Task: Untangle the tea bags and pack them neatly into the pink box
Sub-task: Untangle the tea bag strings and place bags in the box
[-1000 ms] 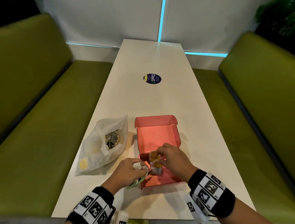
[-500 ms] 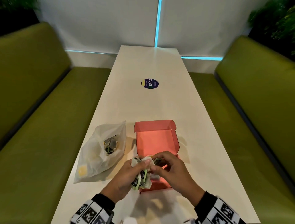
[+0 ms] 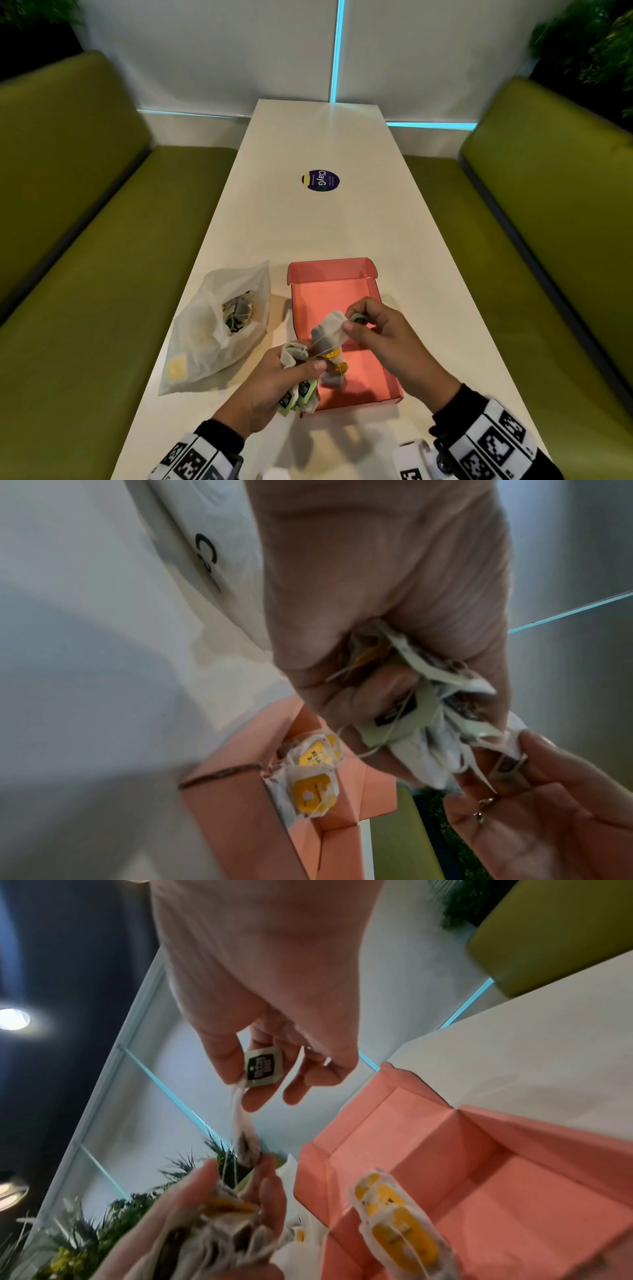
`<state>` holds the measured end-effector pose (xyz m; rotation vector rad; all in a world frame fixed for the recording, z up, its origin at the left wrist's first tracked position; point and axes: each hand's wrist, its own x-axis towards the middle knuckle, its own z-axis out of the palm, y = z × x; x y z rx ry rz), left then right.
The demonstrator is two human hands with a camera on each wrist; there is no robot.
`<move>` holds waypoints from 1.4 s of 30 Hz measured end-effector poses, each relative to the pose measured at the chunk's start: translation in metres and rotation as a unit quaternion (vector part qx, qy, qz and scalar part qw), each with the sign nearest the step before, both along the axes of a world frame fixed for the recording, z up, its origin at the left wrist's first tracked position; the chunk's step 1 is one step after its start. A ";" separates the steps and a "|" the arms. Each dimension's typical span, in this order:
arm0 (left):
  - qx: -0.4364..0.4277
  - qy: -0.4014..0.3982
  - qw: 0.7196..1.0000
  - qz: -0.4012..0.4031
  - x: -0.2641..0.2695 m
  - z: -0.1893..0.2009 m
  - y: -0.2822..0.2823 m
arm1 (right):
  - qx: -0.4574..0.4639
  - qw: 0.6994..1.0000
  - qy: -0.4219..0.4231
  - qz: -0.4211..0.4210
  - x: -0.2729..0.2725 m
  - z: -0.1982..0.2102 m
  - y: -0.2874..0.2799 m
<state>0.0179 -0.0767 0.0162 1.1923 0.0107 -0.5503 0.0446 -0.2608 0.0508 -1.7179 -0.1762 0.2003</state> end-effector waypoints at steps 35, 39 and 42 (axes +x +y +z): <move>-0.016 -0.036 0.987 0.157 0.009 0.035 -0.015 | 0.015 0.991 0.125 0.035 0.005 0.002 -0.008; -0.047 -0.045 0.988 0.142 0.012 0.045 -0.014 | 0.004 0.991 0.122 0.059 0.000 -0.001 -0.007; -0.051 -0.063 0.986 0.148 0.013 0.047 -0.012 | 0.017 0.993 0.101 0.064 -0.005 0.002 -0.005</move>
